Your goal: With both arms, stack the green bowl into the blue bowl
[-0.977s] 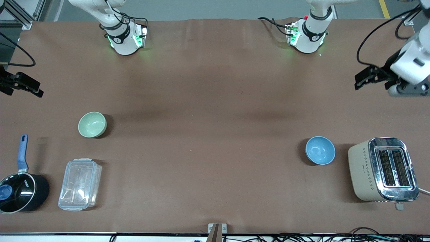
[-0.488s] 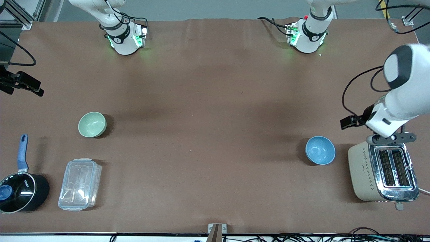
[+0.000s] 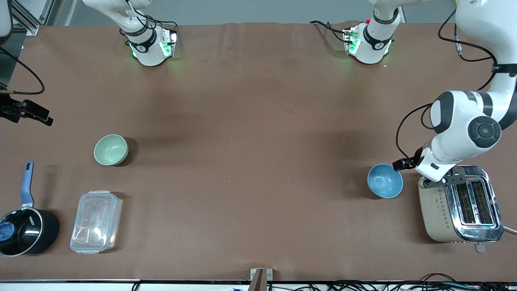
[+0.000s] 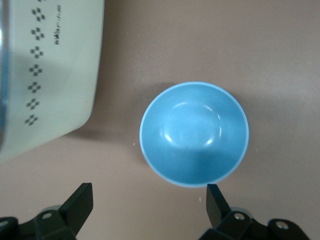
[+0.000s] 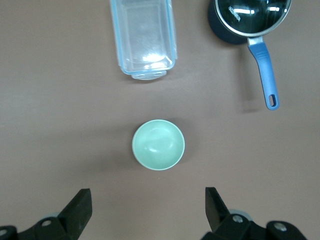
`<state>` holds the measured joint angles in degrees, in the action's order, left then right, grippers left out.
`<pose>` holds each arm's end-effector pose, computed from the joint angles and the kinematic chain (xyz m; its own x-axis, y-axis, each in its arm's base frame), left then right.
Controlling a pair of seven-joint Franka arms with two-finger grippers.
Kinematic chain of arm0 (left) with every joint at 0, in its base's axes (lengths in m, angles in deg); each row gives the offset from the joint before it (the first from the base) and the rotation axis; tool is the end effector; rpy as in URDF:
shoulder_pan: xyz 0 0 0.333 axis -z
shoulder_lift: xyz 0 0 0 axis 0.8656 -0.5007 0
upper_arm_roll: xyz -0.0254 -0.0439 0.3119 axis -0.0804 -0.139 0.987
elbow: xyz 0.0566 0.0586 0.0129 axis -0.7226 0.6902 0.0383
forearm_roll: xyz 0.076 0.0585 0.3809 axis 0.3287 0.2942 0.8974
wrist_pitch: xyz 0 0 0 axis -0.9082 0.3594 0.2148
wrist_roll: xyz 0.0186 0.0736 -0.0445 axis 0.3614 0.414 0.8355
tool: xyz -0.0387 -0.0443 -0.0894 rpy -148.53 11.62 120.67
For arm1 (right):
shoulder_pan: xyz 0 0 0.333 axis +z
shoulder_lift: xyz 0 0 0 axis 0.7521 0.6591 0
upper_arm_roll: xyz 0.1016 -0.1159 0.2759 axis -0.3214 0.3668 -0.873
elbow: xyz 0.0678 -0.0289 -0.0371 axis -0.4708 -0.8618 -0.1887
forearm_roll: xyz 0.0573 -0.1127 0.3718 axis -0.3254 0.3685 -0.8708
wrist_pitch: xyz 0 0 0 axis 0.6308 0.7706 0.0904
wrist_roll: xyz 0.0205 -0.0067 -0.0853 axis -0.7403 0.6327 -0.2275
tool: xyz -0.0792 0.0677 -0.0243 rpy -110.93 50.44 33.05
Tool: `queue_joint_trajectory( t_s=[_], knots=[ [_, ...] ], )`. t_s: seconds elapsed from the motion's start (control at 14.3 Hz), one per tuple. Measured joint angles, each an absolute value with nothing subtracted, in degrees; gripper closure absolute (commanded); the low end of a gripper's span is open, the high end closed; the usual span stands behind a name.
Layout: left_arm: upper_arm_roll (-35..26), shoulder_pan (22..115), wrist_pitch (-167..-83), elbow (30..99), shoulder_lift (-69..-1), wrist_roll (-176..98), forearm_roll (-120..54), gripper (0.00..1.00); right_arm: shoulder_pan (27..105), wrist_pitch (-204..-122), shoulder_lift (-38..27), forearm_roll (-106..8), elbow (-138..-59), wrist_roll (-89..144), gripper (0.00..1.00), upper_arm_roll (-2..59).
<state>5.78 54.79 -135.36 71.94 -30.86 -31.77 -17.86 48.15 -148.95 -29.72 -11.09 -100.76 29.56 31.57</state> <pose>0.6301 -0.0228 0.3144 0.9913 0.1312 -0.0088 0.1308 -0.9907 -0.0376 0.5535 -0.0934 0.5549 0.9935 -0.1130 0.0110 -0.1132 -0.9935 0.0145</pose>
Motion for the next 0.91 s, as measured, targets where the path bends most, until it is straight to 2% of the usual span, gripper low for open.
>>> queue_joint_trajectory(
  t_s=[0.07,0.42,0.7,0.77,0.91],
  knots=[
    [5.8,54.4,-137.0,72.3,-31.7,-31.7,-17.8,0.01,48.1,-152.4,-29.6,-11.1,-103.9,28.4,0.00,32.7],
    [5.8,53.7,-142.3,73.3,-35.9,-31.6,-17.8,0.16,48.0,-168.2,-27.5,-11.1,-117.9,24.8,0.00,36.8],
    [5.8,53.6,-145.1,73.3,-39.0,-31.3,-15.8,0.29,47.7,-174.8,-21.2,-13.4,-120.5,23.8,0.01,37.5],
    [5.8,53.4,-145.9,73.3,-39.6,-30.9,-15.3,0.35,47.5,-175.8,-19.2,-15.7,-120.5,22.3,0.02,37.6],
    [5.8,52.8,-146.9,73.2,-40.5,-30.8,-14.7,0.54,47.0,-178.9,-15.3,-19.3,-120.7,18.6,0.03,37.7]
  ],
)
